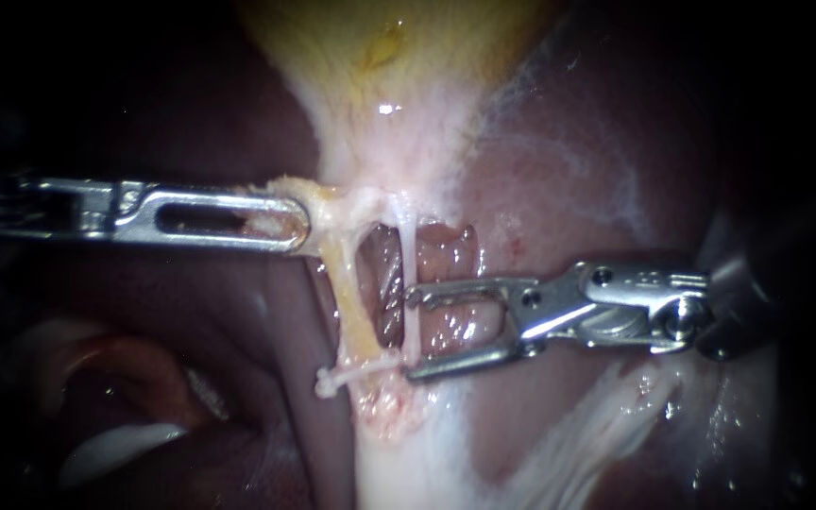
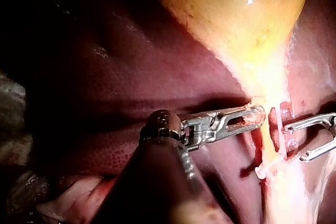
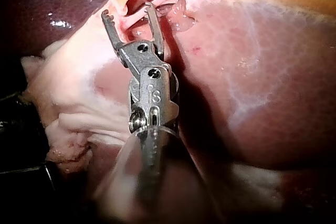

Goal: Going back first clip left tube

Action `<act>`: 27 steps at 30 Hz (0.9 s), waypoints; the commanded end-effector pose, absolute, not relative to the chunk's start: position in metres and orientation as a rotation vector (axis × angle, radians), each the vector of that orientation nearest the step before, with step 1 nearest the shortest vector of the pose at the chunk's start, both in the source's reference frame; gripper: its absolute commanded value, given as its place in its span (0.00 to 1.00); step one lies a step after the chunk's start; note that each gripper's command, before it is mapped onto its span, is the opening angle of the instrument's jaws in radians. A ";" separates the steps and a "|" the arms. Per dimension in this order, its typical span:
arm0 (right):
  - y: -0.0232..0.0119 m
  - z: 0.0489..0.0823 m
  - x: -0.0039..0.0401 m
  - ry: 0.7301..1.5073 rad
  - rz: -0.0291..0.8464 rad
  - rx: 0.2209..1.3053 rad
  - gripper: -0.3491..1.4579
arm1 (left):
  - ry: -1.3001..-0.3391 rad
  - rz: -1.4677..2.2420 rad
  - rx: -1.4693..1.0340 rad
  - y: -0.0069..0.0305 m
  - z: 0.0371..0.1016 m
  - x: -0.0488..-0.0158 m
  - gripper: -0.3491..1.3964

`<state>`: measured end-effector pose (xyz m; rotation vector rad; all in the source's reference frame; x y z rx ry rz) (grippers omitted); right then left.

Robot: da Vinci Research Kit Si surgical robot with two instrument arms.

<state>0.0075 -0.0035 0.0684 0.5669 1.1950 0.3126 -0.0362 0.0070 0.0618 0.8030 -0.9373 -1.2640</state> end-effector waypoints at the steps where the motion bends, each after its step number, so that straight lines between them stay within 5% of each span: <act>1: -0.0033 0.0681 0.0071 1.196 0.306 0.560 0.47 | -0.938 -1.264 0.803 0.0069 0.0618 -0.0362 0.00; 14: -0.0013 0.0656 0.0014 1.208 0.234 0.487 0.47 | -0.938 -1.264 0.802 0.0069 0.0619 -0.0364 0.00; 27: -0.0011 0.0653 0.0005 1.215 0.201 0.471 0.47 | -0.944 -1.269 0.788 0.0066 0.0633 -0.0379 0.00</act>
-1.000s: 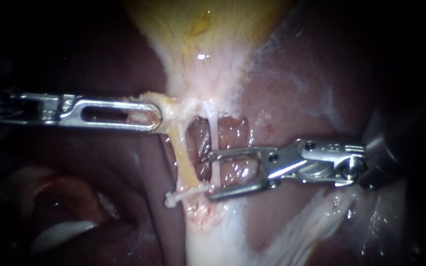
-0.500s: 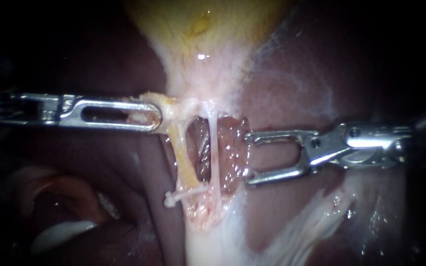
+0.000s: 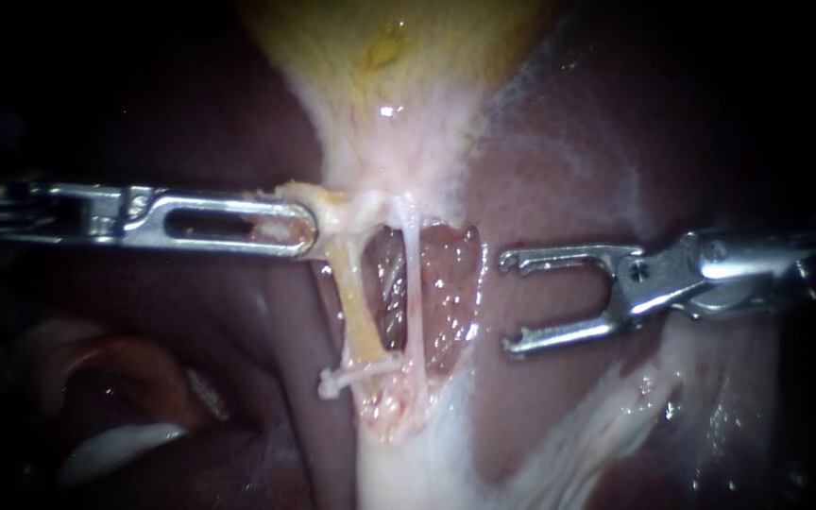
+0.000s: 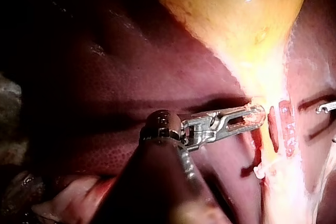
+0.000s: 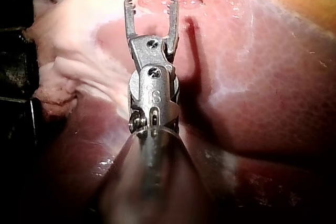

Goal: Going back first clip left tube

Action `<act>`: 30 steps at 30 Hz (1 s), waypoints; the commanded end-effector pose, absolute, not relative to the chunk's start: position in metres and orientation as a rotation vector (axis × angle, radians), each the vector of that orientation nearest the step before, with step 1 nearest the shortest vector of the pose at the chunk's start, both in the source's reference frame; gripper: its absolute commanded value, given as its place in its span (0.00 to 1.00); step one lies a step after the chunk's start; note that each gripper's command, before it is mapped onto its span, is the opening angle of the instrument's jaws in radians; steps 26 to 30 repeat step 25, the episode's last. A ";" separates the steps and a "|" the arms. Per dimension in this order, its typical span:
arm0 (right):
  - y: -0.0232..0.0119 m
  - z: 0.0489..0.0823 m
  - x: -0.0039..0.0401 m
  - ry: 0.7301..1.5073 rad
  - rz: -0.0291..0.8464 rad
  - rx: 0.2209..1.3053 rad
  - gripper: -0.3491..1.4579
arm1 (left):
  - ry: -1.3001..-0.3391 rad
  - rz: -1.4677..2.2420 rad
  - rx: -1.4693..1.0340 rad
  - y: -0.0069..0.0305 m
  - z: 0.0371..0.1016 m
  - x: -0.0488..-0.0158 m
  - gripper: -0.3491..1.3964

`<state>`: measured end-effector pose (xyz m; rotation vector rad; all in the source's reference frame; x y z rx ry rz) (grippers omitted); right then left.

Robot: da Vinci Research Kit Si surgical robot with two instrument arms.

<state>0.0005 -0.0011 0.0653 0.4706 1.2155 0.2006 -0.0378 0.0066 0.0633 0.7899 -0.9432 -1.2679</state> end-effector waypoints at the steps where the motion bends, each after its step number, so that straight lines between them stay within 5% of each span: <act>1: -0.0011 0.0652 0.0004 1.215 0.202 0.471 0.47 | -0.942 -1.268 0.787 0.0065 0.0637 -0.0382 0.00; 13: -0.0007 0.0649 0.0002 1.216 0.199 0.470 0.47 | -0.920 -1.249 0.783 0.0075 0.0689 -0.0418 0.00; 30: -0.0005 0.0646 0.0002 1.220 0.197 0.468 0.47 | -0.914 -1.241 0.777 0.0078 0.0700 -0.0420 0.00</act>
